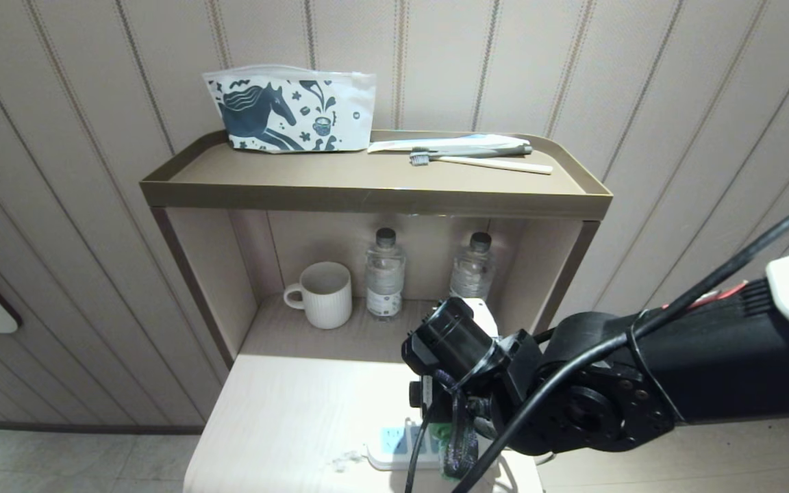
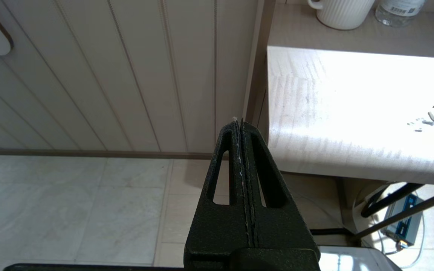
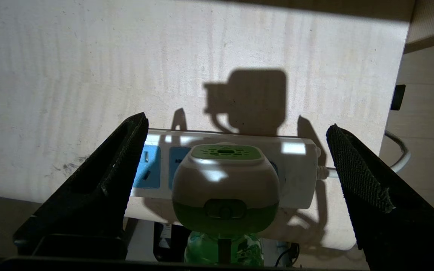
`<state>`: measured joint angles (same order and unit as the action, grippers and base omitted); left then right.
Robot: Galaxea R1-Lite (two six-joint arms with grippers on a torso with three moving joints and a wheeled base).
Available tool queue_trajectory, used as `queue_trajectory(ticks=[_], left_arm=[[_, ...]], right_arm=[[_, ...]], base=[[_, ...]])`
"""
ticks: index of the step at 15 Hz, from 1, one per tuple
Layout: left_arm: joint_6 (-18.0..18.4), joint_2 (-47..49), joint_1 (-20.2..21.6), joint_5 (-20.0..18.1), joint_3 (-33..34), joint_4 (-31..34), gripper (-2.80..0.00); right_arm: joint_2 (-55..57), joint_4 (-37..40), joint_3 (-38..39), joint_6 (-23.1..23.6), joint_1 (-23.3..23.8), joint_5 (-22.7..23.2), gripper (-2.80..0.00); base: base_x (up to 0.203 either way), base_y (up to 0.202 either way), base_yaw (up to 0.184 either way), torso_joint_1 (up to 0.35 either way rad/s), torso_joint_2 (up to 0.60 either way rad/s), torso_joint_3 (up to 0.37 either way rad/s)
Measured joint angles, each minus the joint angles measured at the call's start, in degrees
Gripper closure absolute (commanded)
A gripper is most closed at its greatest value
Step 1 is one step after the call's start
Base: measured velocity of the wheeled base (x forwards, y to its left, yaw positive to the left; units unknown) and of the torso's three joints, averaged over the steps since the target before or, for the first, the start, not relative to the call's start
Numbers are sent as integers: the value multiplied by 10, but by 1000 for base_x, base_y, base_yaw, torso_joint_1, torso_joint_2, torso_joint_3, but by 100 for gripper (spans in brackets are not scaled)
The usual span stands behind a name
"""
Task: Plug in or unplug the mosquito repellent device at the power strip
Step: Hold the socket with your left hand and unplug it with your right hand
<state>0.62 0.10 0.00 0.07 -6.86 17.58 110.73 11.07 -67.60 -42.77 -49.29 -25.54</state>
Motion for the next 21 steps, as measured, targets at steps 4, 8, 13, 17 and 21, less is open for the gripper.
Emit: queue_trajectory(ticks=[4,8,13,17,21], left_arm=[[0,0,0,0,0,0,0],[0,0,0,0,0,0,0],[0,0,0,0,0,0,0],[0,0,0,0,0,0,0],[0,0,0,0,0,0,0]], right_arm=[[-35,-10,0,32,-1,-1,0],[-115,-4,17,77,-7,-1,0],[-236,4,79,123,-5,-2,0],[-325,49,112,128,14,-5,0],[-421,103,130,141,82,-5,0]], base=[[0,0,0,0,0,0],[0,0,0,0,0,0],[0,0,0,0,0,0],[0,0,0,0,0,0],[0,0,0,0,0,0]])
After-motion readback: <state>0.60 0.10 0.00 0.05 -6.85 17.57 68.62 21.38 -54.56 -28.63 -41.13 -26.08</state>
